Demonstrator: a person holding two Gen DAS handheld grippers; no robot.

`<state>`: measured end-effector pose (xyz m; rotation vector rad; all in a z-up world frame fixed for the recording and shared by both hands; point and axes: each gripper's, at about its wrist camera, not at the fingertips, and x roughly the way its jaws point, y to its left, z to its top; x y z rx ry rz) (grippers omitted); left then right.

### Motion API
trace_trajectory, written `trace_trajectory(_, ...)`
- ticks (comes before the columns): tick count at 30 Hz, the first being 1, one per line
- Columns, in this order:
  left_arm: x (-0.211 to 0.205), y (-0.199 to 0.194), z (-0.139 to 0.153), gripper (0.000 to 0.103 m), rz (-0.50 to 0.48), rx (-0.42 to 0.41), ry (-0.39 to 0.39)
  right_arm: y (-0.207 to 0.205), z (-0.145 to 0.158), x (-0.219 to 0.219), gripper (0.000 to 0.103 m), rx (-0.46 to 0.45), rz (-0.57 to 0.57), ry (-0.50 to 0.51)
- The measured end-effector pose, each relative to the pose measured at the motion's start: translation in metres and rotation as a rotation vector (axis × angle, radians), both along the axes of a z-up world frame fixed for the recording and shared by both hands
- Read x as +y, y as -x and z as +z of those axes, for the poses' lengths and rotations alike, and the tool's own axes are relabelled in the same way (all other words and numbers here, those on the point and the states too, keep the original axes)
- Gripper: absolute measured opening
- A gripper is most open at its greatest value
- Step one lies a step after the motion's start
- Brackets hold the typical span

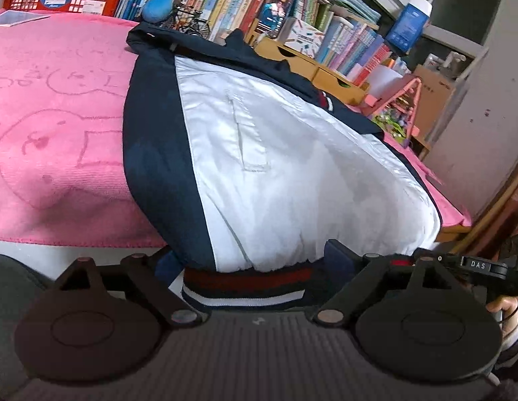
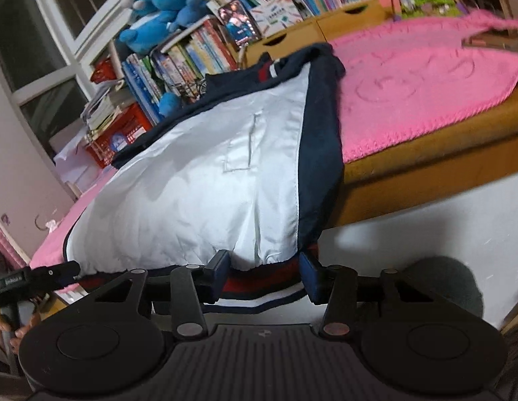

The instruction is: Fold clothes

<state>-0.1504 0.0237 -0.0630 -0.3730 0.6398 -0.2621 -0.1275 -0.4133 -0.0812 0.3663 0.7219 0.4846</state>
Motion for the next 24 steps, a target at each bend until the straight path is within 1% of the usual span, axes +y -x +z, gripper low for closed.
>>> trace_trajectory(1, 0.001, 0.003, 0.001, 0.071, 0.008, -0.002, -0.007, 0.001, 0.0, 0.002, 0.045, -0.001, 0.001, 0.002)
trace_trajectory(2, 0.001, 0.005, 0.002, 0.066, 0.016, -0.004, -0.016, 0.003, 0.001, 0.003, 0.036, -0.004, 0.004, 0.004)
trace_trajectory(3, 0.003, 0.01, 0.005, 0.06, 0.015, -0.009, -0.008, 0.007, 0.005, 0.005, 0.027, -0.013, 0.016, 0.005)
trace_trajectory(4, 0.006, 0.014, 0.008, 0.052, 0.01, -0.016, 0.005, 0.012, 0.01, 0.006, 0.025, -0.023, 0.025, 0.0)
trace_trajectory(5, 0.008, 0.019, 0.011, 0.051, 0.006, -0.023, 0.017, 0.019, 0.016, 0.007, 0.022, -0.039, 0.025, -0.012)
trace_trajectory(6, 0.011, 0.024, 0.016, 0.048, -0.004, -0.036, 0.037, 0.025, 0.022, 0.008, 0.02, -0.055, 0.026, -0.025)
trace_trajectory(7, 0.013, 0.029, 0.021, 0.047, -0.013, -0.055, 0.051, 0.032, 0.028, 0.008, 0.02, -0.07, 0.027, -0.04)
trace_trajectory(9, 0.014, 0.036, 0.032, 0.046, -0.03, -0.097, 0.071, 0.045, 0.04, 0.01, 0.019, -0.1, 0.037, -0.096)
trace_trajectory(11, 0.013, 0.04, 0.043, 0.046, -0.046, -0.133, 0.088, 0.051, 0.051, 0.013, 0.019, -0.133, 0.046, -0.126)
trace_trajectory(13, 0.01, 0.037, 0.053, 0.046, -0.069, -0.168, 0.113, 0.047, 0.062, 0.012, 0.019, -0.141, 0.065, -0.175)
trace_trajectory(15, 0.007, 0.027, 0.063, 0.047, -0.099, -0.207, 0.111, 0.031, 0.072, 0.017, 0.019, -0.143, 0.092, -0.215)
trace_trajectory(17, -0.001, 0.002, 0.075, 0.046, -0.103, -0.221, 0.068, 0.004, 0.08, 0.03, 0.019, -0.131, 0.116, -0.229)
trace_trajectory(20, -0.011, -0.035, 0.085, 0.046, -0.089, -0.22, -0.025, -0.045, 0.087, 0.057, 0.017, -0.092, 0.134, -0.214)
trace_trajectory(22, -0.017, -0.058, 0.088, 0.046, -0.077, -0.201, -0.095, -0.073, 0.085, 0.078, 0.017, -0.076, 0.135, -0.174)
trace_trajectory(24, -0.022, -0.076, 0.085, 0.046, -0.077, -0.176, -0.165, -0.094, 0.079, 0.097, 0.017, -0.067, 0.125, -0.102)
